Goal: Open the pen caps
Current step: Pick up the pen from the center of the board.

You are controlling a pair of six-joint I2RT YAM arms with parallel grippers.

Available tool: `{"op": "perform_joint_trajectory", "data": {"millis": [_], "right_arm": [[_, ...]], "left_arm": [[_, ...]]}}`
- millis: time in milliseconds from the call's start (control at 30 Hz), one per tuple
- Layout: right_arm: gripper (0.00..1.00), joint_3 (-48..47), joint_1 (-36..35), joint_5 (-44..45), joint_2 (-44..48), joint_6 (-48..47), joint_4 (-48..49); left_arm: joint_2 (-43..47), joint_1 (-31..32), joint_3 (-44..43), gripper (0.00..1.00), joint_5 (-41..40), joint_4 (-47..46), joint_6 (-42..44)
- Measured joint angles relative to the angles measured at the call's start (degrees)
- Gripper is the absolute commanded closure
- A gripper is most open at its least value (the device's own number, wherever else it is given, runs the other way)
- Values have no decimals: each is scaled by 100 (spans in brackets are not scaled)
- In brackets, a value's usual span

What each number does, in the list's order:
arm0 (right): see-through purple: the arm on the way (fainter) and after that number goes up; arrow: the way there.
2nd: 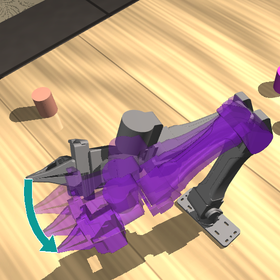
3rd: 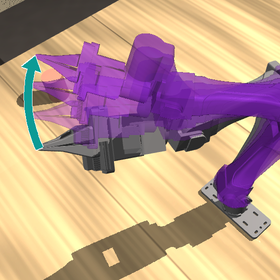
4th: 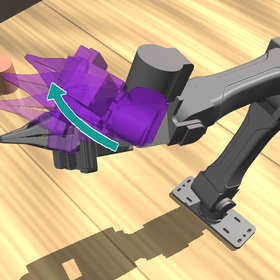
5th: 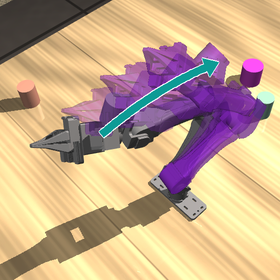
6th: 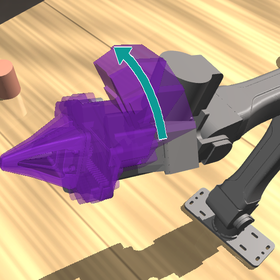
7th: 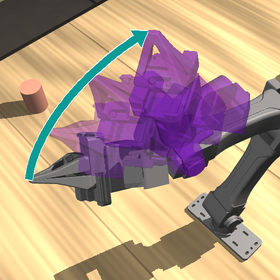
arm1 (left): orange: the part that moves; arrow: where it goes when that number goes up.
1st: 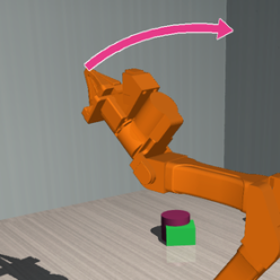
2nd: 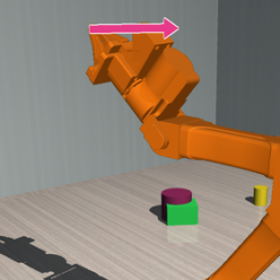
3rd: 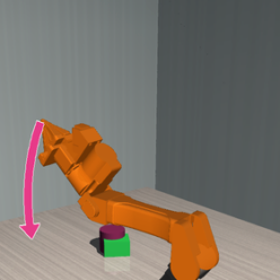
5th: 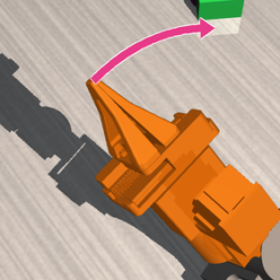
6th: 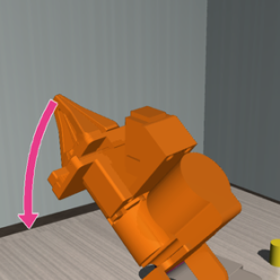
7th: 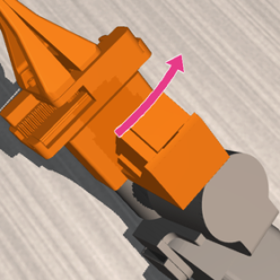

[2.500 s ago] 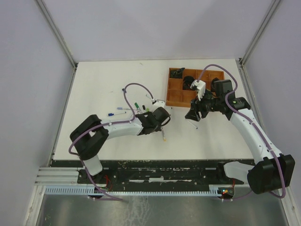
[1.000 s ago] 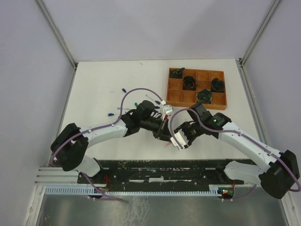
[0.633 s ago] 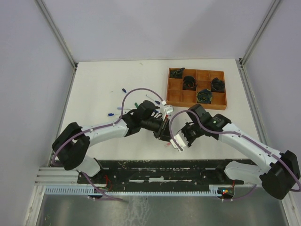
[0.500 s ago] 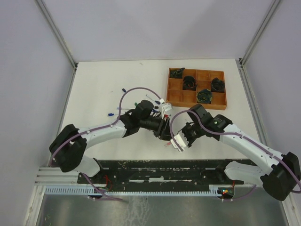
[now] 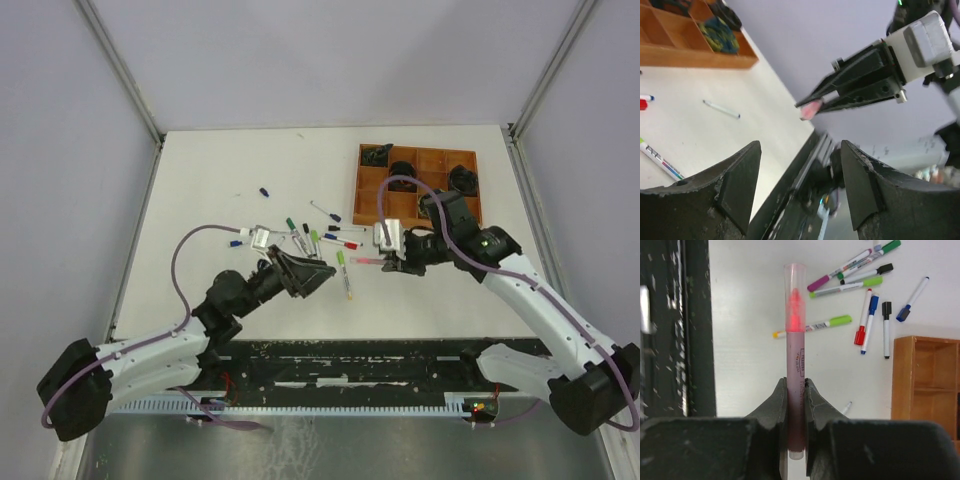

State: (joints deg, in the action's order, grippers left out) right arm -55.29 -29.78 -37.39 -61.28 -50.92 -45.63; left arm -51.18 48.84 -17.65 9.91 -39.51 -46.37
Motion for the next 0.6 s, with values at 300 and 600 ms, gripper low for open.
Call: {"op": "perform_joint_trajectory", "data": {"millis": [300,600], "right_arm": [[99,-815,133,-774,-741,2903,555],[99,-706,133,-984,-776,4015,1095]], "left_arm": [[192,560,557,26,-2389,-1412,-1215],[-1106,1043,214,28,-3624,-2566,-1224]]}}
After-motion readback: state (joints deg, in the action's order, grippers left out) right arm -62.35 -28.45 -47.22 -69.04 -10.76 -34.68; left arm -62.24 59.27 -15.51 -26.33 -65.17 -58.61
